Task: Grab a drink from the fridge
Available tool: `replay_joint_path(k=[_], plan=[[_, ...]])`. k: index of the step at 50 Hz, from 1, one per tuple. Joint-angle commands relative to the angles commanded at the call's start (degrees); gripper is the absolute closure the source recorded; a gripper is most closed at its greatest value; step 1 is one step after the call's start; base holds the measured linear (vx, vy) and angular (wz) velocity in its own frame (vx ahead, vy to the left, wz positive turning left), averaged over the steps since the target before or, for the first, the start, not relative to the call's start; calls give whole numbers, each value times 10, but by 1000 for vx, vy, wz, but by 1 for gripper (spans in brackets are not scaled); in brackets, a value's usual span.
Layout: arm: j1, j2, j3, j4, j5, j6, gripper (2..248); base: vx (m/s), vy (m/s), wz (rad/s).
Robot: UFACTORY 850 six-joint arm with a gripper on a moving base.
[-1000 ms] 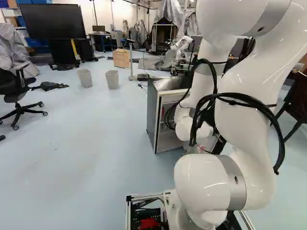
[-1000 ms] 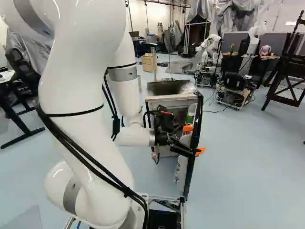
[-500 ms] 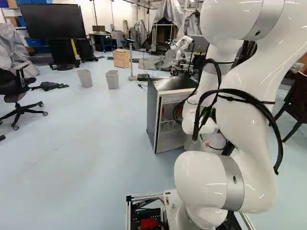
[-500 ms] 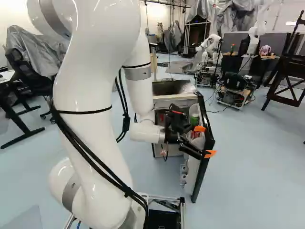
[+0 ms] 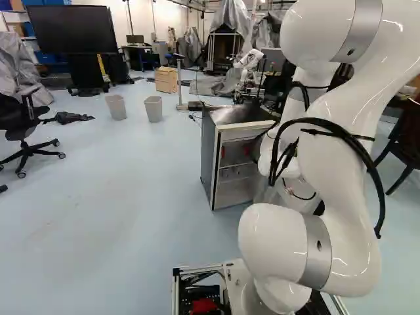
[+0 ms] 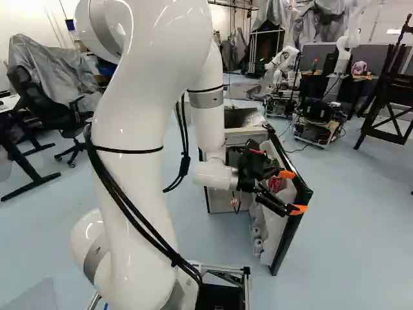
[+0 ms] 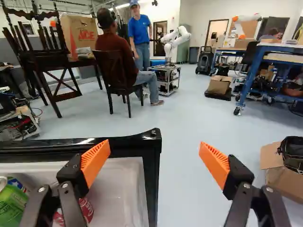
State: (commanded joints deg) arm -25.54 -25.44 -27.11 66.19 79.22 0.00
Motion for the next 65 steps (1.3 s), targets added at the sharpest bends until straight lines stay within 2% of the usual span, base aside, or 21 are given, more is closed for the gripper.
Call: replay_joint_path(k=[32,45,52,65], plan=[[-71,-58,-95,0,0,0,3,0,0,0],[-80,-62,-102,-2,0,0,3,0,0,0],[-78,-52,-86,-22,-1,0,3,0,0,0],[-70,-23,-39,-94,-16,0,3,0,0,0]])
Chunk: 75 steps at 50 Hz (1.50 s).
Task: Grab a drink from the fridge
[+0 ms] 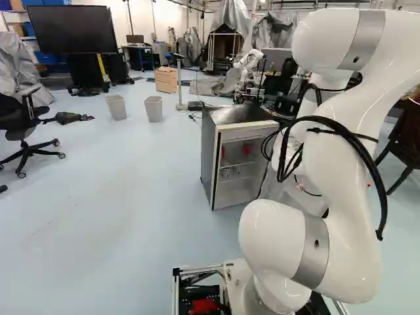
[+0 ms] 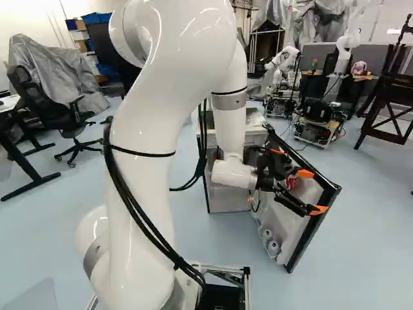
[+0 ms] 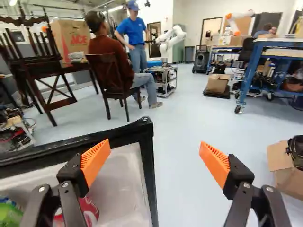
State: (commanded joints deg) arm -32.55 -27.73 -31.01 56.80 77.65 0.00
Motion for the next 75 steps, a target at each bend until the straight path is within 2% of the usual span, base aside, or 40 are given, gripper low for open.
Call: replay_joint_path(k=[53,75], plan=[[45,133,186,-319,-66,0,3,0,0,0],[53,145,201,-451,-70,0,3,0,0,0]])
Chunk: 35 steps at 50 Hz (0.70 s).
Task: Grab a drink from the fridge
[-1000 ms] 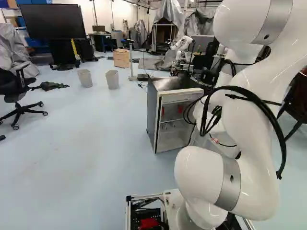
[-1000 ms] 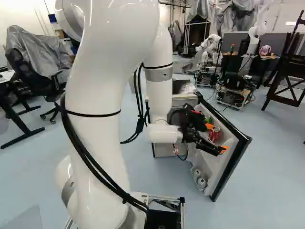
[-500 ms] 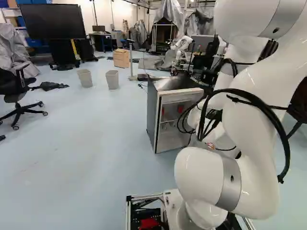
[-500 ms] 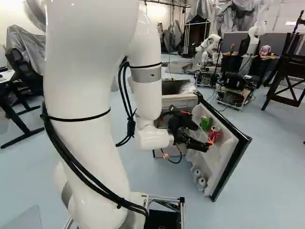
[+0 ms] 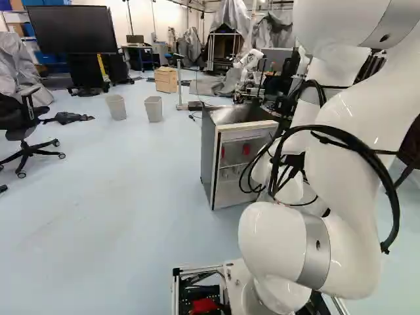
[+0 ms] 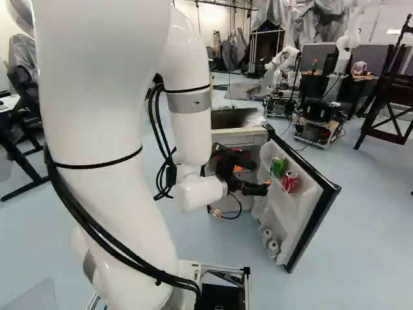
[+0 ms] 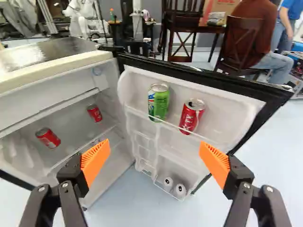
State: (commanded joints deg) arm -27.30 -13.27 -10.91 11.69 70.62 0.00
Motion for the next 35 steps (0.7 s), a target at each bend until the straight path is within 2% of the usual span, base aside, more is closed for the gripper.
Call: replay_joint_path(k=[14,35], plan=[[-1,-14,-17,-84,0,0,3,0,0,0],[-9,-53,-67,-211,0,0,3,0,0,0]])
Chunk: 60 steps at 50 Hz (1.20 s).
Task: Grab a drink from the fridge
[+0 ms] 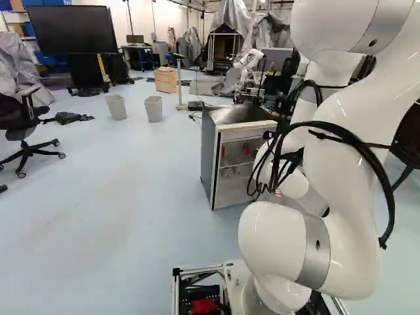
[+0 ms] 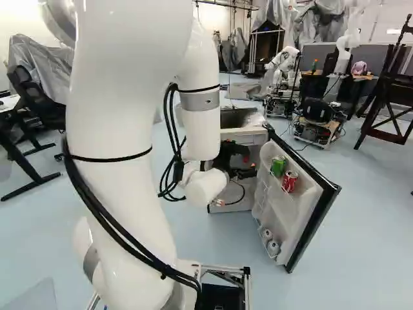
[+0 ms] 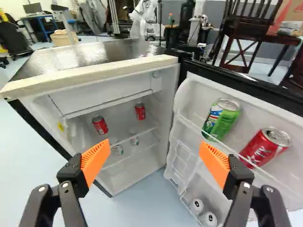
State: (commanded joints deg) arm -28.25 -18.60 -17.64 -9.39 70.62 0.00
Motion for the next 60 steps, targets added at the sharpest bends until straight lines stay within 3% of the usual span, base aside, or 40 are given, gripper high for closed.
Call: replay_joint_path(k=[17,36,60], plan=[[-5,-64,-58,-82,0,0,3,0,0,0],[-8,-138,-125,-89,0,0,3,0,0,0],[-2,-188,-151,-89,0,0,3,0,0,0]])
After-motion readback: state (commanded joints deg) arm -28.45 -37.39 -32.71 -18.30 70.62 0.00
